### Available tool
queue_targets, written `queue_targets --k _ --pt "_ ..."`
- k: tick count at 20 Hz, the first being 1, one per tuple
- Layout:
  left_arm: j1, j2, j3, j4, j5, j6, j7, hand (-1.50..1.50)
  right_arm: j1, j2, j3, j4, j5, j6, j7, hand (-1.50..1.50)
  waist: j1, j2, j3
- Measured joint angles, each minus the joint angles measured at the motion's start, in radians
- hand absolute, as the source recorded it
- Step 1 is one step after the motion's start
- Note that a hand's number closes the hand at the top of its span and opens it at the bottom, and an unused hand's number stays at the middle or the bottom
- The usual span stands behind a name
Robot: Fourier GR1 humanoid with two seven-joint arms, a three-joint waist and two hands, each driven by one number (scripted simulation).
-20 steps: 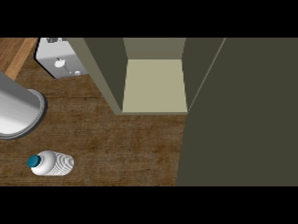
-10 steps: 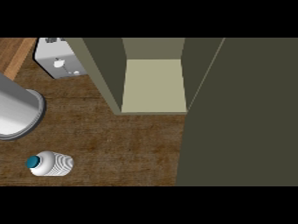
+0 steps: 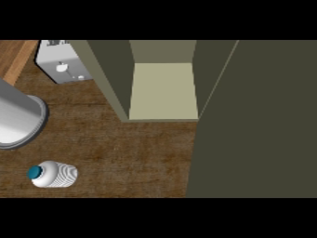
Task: Pick up the bottled water, place it into the cabinet and close the cabinet
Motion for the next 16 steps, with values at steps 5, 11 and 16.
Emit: queue_targets --k 5,11,16 --pt "-0.083 -0.005 0.098 0.055 0.037 -0.009 0.028 -1.5 -0.009 -0.014 0.031 0.008 0.014 -0.033 -0.008 -1.5 0.001 0.0 -0.001" --pt "-0.132 -0.014 0.179 0.146 0.098 -0.028 0.006 -1.5 -0.005 -0.037 0.066 0.009 0.026 -0.073 -0.011 -1.5 0.004 -0.001 -0.001" --pt "-0.171 -0.042 0.227 0.263 0.201 -0.077 -0.086 -1.5 -0.01 -0.05 0.09 0.012 0.034 -0.107 -0.014 -1.5 0.006 -0.003 -0.002"
